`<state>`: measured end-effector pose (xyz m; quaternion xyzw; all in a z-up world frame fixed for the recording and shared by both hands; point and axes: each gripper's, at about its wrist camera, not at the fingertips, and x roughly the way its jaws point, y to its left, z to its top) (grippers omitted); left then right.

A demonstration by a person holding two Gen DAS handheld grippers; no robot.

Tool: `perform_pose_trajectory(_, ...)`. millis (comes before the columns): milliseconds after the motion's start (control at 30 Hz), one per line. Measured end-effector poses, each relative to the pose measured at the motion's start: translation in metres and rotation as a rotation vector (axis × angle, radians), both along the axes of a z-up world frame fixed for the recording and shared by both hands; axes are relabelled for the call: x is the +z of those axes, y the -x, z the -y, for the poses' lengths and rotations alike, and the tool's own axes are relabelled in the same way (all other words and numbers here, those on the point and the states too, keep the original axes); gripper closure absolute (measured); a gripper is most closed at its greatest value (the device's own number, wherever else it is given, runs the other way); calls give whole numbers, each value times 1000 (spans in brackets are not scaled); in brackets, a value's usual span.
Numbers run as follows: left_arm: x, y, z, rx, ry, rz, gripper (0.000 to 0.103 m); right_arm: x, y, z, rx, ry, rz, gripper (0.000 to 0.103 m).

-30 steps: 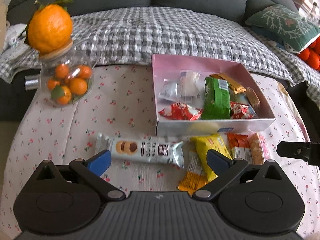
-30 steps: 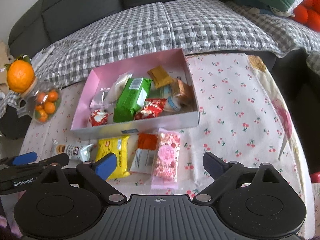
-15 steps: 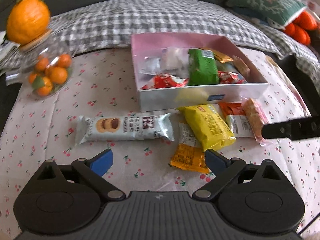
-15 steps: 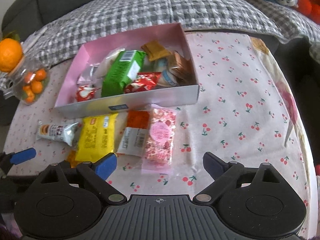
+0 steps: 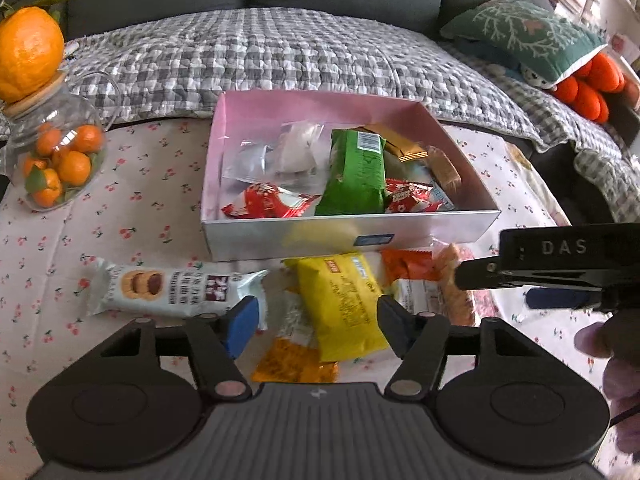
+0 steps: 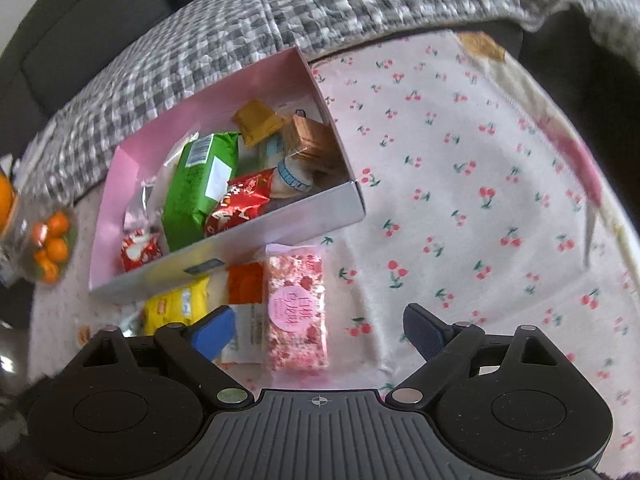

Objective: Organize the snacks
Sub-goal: 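Close left gripper on the yellow pack while right gripper closes on the pink candy bag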

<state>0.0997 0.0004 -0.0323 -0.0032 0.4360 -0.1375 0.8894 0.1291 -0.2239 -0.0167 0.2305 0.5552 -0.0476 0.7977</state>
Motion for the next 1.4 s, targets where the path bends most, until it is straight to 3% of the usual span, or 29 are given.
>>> perform_pose_trajectory(167,-3,-5,8,20,15,-21,50,-8,-3,0,-17,-28,-30,45)
perform_pose_trajectory(267,-4,-6,13,26,14,-24,50,-12,-4,0,-2,-47,-34,69)
perform_pose_trajectory(533,-11,-10,29,26,-24,-21,49,-6,-2,6,2,13,-28,71)
perform_pose_trajectory(967,-23,-12,39,8,-118,-5,49,-5,3,7,34,23,-32,71)
perform_pose_trajectory(1400,-19,-13,36,7,-91,-40,60,-2,5,6,55,36,-33,71)
